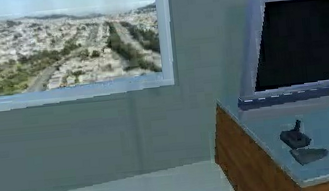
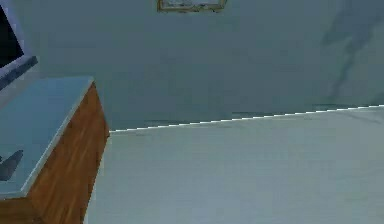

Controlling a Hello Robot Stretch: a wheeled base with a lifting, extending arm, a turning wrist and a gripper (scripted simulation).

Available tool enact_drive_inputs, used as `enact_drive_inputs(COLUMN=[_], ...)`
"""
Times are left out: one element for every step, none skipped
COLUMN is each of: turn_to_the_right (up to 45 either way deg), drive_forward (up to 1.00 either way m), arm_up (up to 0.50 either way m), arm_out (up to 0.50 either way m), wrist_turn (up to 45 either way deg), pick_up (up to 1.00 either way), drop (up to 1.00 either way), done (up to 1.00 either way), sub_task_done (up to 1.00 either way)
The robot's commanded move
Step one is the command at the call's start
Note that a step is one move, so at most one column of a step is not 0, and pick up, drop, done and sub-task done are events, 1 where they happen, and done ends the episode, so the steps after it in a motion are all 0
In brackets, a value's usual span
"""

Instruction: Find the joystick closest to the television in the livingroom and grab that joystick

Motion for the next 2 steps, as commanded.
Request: enact_drive_inputs(turn_to_the_right=[0.0,-33.0], drive_forward=[0.4,0.0], arm_up=[0.0,0.0], arm_out=[0.0,0.0], wrist_turn=[0.0,0.0], pick_up=[0.0,0.0], drop=[0.0,0.0], done=[0.0,0.0], sub_task_done=[0.0,0.0])
